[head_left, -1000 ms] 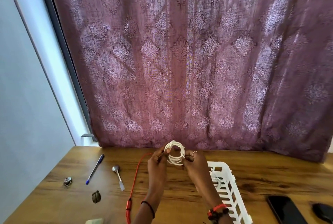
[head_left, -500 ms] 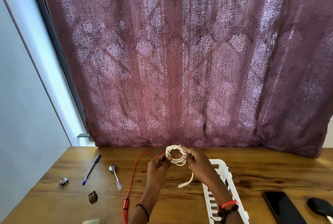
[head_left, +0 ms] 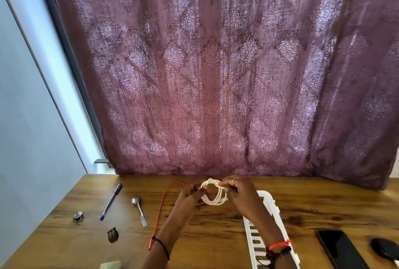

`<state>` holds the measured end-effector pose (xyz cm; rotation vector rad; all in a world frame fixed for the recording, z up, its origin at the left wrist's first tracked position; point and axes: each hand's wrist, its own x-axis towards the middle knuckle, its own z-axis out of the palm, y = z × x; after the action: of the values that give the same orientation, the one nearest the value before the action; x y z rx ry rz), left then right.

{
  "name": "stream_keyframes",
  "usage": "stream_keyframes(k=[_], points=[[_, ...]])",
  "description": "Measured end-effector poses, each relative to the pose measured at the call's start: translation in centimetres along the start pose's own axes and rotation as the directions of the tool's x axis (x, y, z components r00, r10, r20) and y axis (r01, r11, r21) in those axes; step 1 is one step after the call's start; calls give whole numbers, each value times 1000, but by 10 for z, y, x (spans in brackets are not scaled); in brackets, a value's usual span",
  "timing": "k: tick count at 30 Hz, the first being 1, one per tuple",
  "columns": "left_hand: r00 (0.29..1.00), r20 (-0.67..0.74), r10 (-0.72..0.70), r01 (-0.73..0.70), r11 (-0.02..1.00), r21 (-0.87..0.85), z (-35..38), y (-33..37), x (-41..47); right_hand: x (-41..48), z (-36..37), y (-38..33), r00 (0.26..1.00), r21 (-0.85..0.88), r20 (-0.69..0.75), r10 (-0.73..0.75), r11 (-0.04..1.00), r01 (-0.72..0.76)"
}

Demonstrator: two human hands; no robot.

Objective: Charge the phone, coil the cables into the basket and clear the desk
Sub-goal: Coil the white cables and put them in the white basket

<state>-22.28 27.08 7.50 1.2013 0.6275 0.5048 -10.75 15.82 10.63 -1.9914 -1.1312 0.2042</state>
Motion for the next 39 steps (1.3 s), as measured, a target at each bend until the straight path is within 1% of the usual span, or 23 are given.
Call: stream_keyframes(k=[2, 3, 7, 10, 14, 16, 18, 20, 23, 29, 32, 35, 37, 39], points=[[998, 58, -19, 16, 999, 44, -3, 3, -2, 0, -1, 2, 1000, -12, -1, -8, 1000, 8], [998, 63, -28, 25, 999, 47, -4, 4, -2, 0, -1, 2, 1000, -12, -7, -15, 1000, 14], [998, 56, 7, -7, 1000, -10, -7, 4, -1, 2, -3, 1, 999, -43, -36, -25, 999, 24], [999, 38, 30, -29, 999, -19, -6, 0, -2, 3, 0, 3, 991, -64, -132, -16, 998, 8], [998, -36, 46, -48, 998, -47, 3, -4, -6, -1, 14, 4, 958, -131, -285, 27, 989, -67], [996, -60, 63, -67, 996, -54, 9, -6, -8, -4, 23, 2, 939, -108, -338, 53, 990, -95], [994, -78, 82, -88, 994, -68, 13, -7, -10, -6, 32, -4, 930, -83, -356, 86, 989, -124], [992, -80, 94, -101, 990, -102, 16, -7, -12, -7, 37, -8, 929, -84, -356, 105, 986, -143], [993, -66, 99, -108, 983, -150, 16, -8, -15, -7, 37, -9, 943, -182, -330, 41, 978, -106], [994, -56, 95, -103, 982, -159, 14, -12, -16, -5, 35, -4, 954, -254, -299, -2, 964, -78], [989, -95, 112, -123, 986, -116, 17, -17, -15, -7, 35, -5, 943, -202, -333, -4, 977, -67], [982, -138, 132, -137, 990, -28, 15, -20, -10, -9, 37, -9, 943, -135, -334, 13, 989, -61], [981, -142, 132, -131, 991, 20, 11, -19, -5, -9, 38, -13, 951, -62, -307, 30, 997, -52], [980, -159, 124, -121, 992, 28, 4, -18, -1, -7, 41, -16, 972, -58, -236, 13, 998, -27]])
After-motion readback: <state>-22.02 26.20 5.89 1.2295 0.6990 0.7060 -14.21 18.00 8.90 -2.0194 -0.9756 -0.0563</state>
